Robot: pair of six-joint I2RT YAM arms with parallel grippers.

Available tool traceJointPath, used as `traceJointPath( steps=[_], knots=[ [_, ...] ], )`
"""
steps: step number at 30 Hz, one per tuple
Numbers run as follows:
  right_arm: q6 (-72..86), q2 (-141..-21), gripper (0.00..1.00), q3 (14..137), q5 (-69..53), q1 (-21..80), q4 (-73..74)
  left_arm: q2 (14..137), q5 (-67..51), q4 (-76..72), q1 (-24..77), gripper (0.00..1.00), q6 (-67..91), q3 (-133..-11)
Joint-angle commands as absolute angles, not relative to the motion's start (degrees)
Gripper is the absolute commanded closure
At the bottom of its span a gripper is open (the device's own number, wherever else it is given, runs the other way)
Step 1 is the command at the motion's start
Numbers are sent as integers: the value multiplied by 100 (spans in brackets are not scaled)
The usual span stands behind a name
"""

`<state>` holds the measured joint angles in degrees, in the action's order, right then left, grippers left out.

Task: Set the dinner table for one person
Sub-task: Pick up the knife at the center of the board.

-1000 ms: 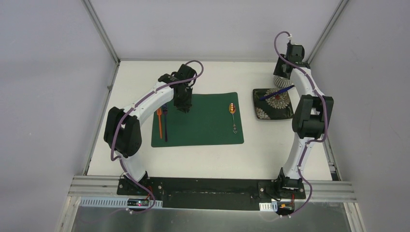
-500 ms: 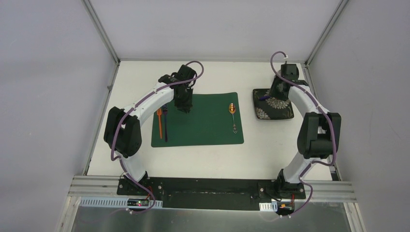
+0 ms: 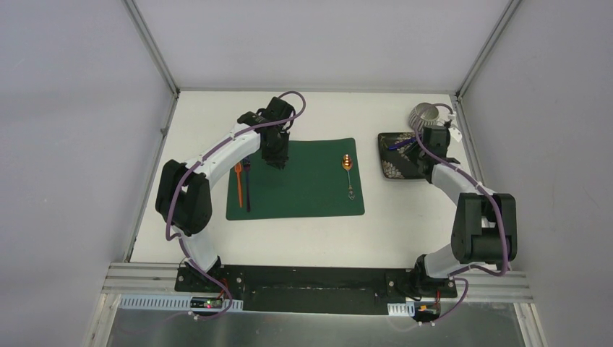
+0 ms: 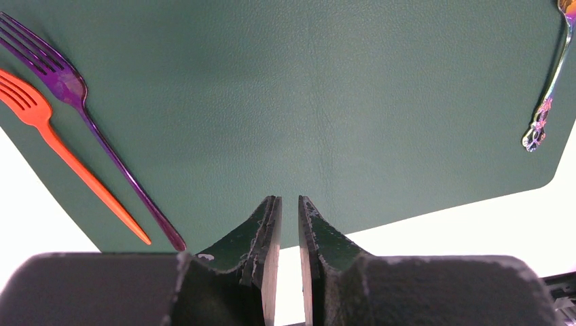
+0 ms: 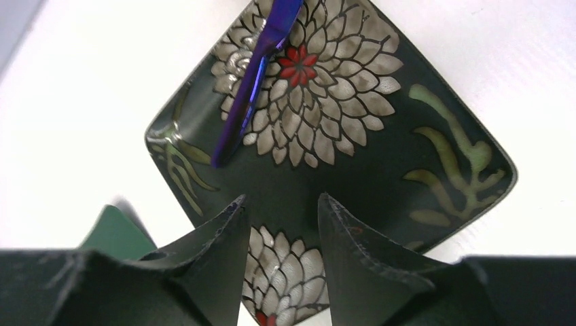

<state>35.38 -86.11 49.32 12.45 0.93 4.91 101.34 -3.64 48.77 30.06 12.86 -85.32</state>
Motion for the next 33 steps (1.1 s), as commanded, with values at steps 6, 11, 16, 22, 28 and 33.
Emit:
traceJointPath(
  steps=[6, 11, 16, 22, 28, 33],
  knots=[
    [4946, -8982, 55, 4785, 1312, 17, -938, 9851, -411, 4772, 3068, 83, 1321, -8508],
    [4946, -9440, 55, 4908, 1312, -106, -1010, 9798, -373, 4773, 3072, 83, 1301, -8491],
    [5498, -9743, 54, 5004, 1229, -133, -1077, 9753, -333, 4789, 3072, 83, 1300, -8498],
    [5598, -9988, 54, 5011, 1172, -150, -1291, 9773, -325, 4824, 3068, 83, 1297, -8558],
    [5727, -10179, 54, 5005, 1103, -167, -1576, 9790, -307, 4860, 3067, 83, 1289, -8595],
    [5880, -10224, 54, 4831, 1057, -176, -1975, 9814, -316, 4882, 3068, 83, 1284, -8613]
  ],
)
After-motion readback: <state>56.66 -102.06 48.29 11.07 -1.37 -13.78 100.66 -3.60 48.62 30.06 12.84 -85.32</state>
